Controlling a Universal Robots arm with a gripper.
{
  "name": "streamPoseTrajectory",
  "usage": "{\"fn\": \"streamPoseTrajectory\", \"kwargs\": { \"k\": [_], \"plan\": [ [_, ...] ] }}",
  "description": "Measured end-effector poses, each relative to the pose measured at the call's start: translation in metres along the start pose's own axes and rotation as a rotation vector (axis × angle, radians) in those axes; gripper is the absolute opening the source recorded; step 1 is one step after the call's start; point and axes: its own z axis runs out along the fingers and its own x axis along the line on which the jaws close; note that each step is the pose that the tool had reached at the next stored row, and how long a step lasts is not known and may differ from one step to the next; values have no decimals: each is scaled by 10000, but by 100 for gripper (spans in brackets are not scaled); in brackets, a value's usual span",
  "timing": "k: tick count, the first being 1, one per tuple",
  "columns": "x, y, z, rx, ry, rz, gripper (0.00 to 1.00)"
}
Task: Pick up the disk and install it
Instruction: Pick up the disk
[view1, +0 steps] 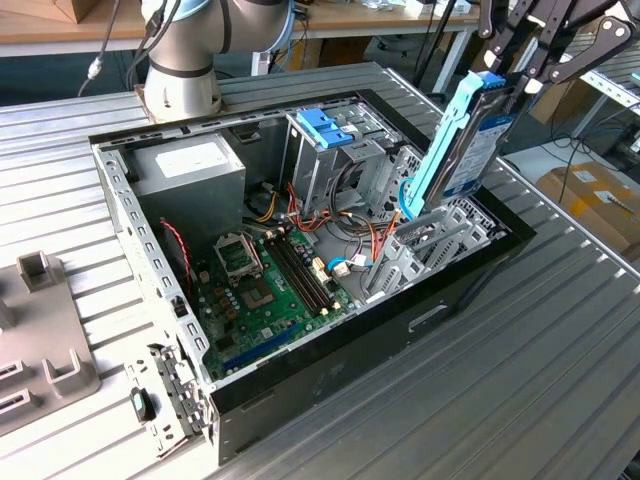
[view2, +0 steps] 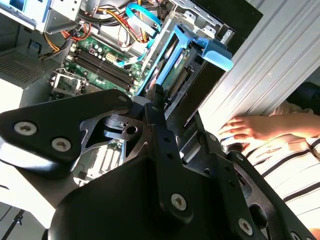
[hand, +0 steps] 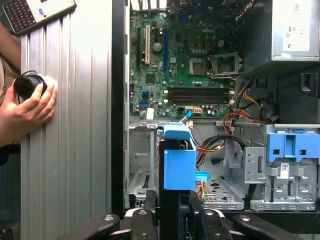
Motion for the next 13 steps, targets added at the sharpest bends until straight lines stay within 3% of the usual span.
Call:
{"fn": "streamPoseTrajectory", "kwargs": {
  "k": [6,13],
  "plan": [
    [1,-30,24,-1,5,1,35],
    [-1,-38,158,0,3,-1,35]
  ]
}}
